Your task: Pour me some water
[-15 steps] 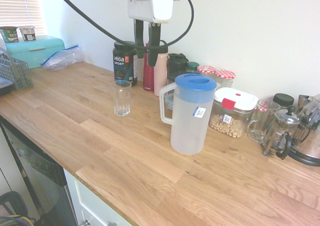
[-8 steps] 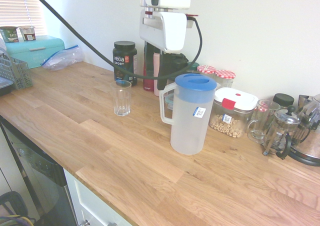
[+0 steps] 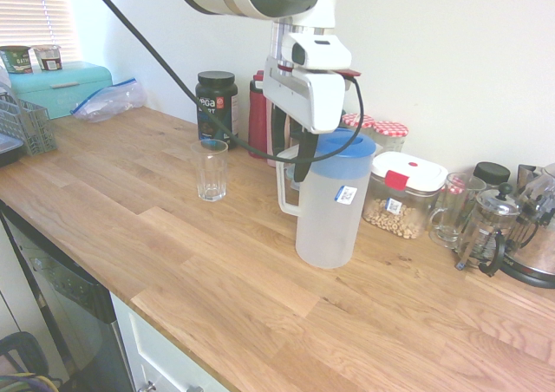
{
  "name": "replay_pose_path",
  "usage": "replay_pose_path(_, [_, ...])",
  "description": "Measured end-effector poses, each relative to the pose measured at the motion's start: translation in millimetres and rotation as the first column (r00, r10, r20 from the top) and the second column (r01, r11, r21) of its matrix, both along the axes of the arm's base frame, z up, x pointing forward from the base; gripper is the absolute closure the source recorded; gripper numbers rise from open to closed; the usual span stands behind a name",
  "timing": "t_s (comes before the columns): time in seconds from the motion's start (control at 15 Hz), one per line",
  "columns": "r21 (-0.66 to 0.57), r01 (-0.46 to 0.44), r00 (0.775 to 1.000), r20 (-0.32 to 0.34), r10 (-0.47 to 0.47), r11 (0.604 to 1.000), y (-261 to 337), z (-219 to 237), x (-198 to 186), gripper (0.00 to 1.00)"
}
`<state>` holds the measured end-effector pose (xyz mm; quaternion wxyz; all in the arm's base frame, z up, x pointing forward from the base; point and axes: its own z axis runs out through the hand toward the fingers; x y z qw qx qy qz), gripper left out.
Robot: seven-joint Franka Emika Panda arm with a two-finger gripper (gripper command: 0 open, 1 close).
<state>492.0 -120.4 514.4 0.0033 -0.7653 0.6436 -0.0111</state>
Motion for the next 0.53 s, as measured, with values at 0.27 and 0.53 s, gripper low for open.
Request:
replay_pose_path(0.27, [0.0,-0.007,1.0,-0.007,0.007,1.0,2.9,-7.3,5.2,1.0])
replay_pose_path(0.53, [0.001,-0.009,1.0,-0.016,0.009,1.0,4.5,-13.0,7.8,1.0])
